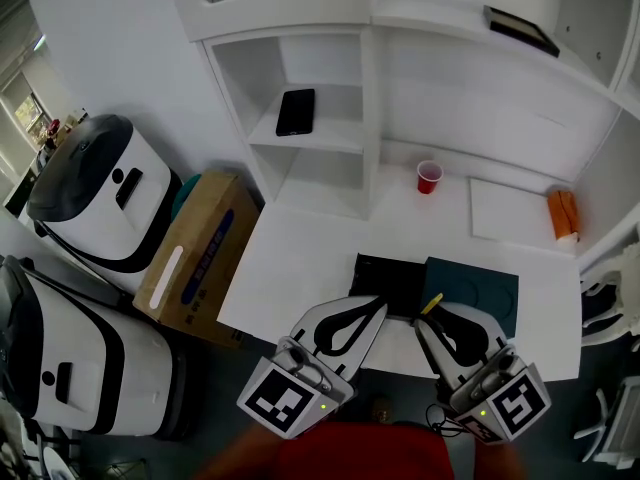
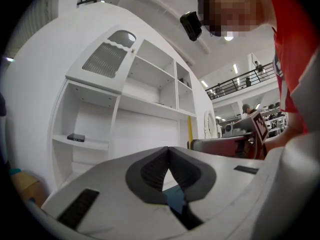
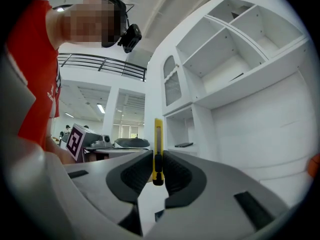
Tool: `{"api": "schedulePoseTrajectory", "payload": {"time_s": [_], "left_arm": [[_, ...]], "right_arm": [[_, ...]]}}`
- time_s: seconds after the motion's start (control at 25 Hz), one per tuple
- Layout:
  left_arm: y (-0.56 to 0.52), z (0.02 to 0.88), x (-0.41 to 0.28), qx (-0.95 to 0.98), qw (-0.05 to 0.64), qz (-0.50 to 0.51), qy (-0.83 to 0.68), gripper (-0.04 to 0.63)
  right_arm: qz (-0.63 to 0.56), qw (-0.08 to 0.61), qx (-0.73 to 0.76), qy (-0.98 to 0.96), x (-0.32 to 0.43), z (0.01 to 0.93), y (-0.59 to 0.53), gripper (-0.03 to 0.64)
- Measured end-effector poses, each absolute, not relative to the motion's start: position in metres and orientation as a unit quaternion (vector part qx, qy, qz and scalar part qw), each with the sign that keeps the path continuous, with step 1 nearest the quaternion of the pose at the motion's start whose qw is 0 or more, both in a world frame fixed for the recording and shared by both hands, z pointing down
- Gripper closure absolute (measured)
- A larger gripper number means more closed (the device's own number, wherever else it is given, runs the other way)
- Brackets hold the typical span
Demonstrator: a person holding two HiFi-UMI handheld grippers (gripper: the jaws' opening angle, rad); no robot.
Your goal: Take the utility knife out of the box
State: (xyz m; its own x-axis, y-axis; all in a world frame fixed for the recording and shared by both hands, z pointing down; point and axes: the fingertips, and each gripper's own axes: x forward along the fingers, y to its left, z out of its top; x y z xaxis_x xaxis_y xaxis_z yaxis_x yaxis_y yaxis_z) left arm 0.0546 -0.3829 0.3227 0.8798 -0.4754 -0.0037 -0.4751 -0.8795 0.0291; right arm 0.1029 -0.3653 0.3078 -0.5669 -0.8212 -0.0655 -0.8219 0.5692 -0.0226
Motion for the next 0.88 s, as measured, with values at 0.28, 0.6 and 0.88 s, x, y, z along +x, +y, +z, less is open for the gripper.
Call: {"api": "schedulePoseTrajectory", "payload": {"time_s": [0.28, 0.6, 0.88], "left_arm": [[-0.3807, 0.3238, 0.0512, 0.968, 0.016, -0.006, -0.251, 0.586], [-0.3797, 0.3234, 0.0484, 0.968, 0.015, -0.007, -0.252, 0.586], [-0.3792, 0.3236, 0.0468, 0.968, 0.016, -0.007, -0.252, 0.586]], "right_arm": [[-0.002, 0.026, -0.466, 0.884, 0.0995, 0.3155, -0.3643, 0.534], [-0.001, 0.028, -0.463, 0.886, 0.0962, 0.3141, -0.3632, 0.534], [-0.001, 0.027, -0.460, 0.888, 0.0936, 0.3141, -0.3628, 0.534]]}}
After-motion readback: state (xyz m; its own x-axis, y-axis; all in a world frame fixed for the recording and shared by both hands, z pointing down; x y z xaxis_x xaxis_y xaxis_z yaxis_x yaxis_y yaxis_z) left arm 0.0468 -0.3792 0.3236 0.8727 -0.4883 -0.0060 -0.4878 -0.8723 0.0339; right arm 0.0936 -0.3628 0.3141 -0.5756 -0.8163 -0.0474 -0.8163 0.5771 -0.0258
